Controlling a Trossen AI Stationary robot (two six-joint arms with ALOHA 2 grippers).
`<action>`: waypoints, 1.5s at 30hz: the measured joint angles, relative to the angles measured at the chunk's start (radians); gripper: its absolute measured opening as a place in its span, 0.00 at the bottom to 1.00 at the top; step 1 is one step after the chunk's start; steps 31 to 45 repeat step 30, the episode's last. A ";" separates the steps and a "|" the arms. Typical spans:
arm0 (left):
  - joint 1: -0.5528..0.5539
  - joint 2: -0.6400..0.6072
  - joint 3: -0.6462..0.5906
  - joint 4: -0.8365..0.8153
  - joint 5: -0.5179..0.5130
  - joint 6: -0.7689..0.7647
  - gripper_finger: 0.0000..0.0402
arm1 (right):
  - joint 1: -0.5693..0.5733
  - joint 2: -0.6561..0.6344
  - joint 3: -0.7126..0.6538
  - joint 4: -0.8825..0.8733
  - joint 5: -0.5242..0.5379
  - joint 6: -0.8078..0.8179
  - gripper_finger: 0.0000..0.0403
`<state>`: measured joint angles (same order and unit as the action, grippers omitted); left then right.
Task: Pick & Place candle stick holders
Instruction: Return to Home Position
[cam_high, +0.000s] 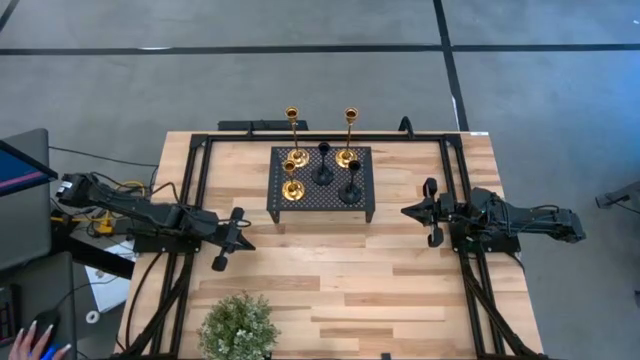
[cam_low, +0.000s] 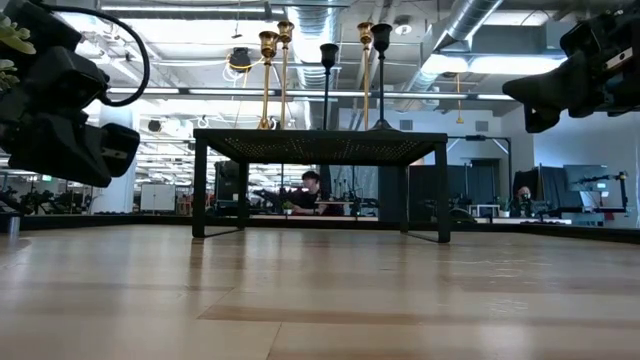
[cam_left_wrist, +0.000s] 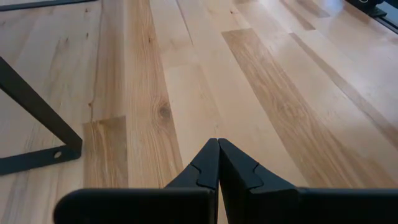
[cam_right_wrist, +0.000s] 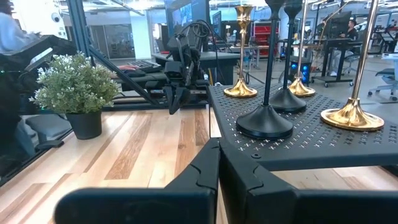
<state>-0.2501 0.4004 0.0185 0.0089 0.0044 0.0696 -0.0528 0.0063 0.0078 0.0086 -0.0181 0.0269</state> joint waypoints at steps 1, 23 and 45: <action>0.000 0.000 0.000 0.000 0.000 0.000 0.01 | 0.000 0.000 0.000 0.000 0.000 0.000 0.00; 0.000 0.000 0.000 0.015 0.000 0.000 0.01 | 0.000 0.000 0.000 0.000 0.000 0.000 0.00; 0.000 0.000 0.000 0.018 0.000 0.000 0.01 | 0.000 0.000 0.000 0.000 0.000 0.000 0.00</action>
